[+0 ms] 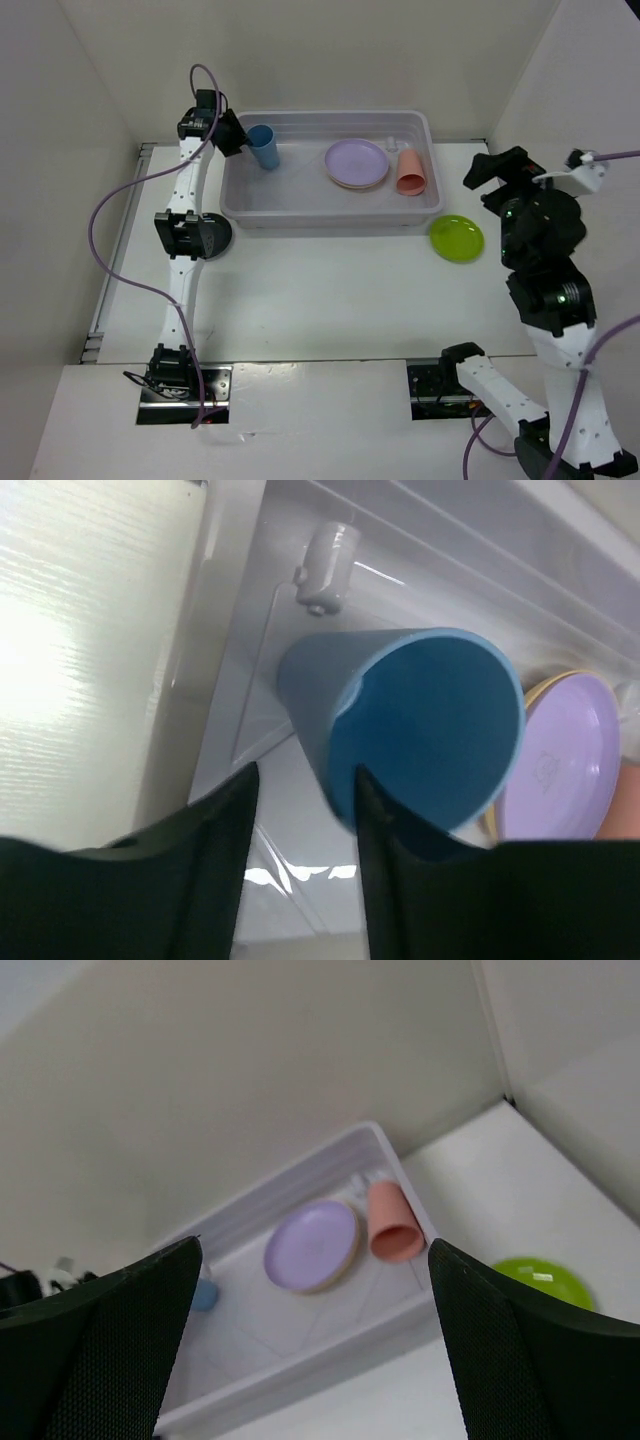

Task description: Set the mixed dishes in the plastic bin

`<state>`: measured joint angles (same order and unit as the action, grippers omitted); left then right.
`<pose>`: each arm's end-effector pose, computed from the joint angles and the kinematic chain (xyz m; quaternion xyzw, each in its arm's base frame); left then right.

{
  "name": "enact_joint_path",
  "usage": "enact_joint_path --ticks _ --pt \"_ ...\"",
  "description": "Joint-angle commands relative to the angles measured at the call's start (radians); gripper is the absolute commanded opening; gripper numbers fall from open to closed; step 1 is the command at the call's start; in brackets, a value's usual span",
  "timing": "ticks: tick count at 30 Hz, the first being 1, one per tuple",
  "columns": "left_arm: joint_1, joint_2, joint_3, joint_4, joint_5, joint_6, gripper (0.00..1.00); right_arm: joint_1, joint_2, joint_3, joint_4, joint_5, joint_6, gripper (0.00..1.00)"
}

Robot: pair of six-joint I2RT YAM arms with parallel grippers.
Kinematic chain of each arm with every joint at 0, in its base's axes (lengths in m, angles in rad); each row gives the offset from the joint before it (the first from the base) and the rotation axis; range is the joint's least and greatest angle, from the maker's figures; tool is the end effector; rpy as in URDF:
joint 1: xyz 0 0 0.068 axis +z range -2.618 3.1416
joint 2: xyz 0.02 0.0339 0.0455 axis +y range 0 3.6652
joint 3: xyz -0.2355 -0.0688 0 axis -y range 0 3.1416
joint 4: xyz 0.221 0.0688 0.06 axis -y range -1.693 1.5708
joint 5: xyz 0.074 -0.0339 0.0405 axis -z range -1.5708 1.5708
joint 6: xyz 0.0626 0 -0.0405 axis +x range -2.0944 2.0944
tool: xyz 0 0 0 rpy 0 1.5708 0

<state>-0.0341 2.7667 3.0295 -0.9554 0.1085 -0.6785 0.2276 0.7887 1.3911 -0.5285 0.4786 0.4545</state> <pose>0.5413 -0.0252 0.2281 -0.2643 0.8646 -0.1941 0.3807 0.1345 0.0015 0.4648 0.2474 0.6372 0.0861 0.7248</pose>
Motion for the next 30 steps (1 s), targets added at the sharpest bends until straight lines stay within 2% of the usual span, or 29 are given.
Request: enact_joint_path --ticks 1,4,8,14,17,21,26,28,30 --pt "0.005 0.013 0.069 0.004 0.01 0.017 0.53 0.01 0.023 -0.078 -0.044 0.077 0.119 0.98" --pt "0.005 -0.021 0.081 0.004 0.019 0.017 0.64 0.01 -0.005 -0.205 -0.021 0.086 0.197 0.98" --pt "0.005 -0.065 0.081 0.004 0.039 0.036 0.74 0.001 -0.042 -0.265 -0.022 0.097 0.266 0.98" --pt "0.005 -0.145 0.106 -0.037 0.074 0.045 0.79 0.001 -0.042 -0.385 -0.022 0.043 0.375 0.98" --pt "0.014 -0.222 0.106 -0.046 0.094 0.056 0.8 -0.046 -0.066 -0.464 0.018 0.023 0.385 0.98" --pt "0.023 -0.362 0.106 -0.046 0.134 0.056 0.82 -0.167 -0.042 -0.568 0.067 -0.173 0.409 0.98" --pt "0.072 -0.534 0.106 -0.088 0.233 0.056 0.85 -0.31 -0.123 -0.707 0.165 -0.285 0.478 0.93" --pt "0.083 -0.58 0.106 -0.14 0.234 0.089 0.85 -0.367 -0.076 -0.731 0.185 -0.384 0.478 0.93" --pt "0.083 -0.633 0.106 -0.211 0.243 0.118 0.86 -0.485 -0.016 -0.785 0.241 -0.486 0.478 0.91"
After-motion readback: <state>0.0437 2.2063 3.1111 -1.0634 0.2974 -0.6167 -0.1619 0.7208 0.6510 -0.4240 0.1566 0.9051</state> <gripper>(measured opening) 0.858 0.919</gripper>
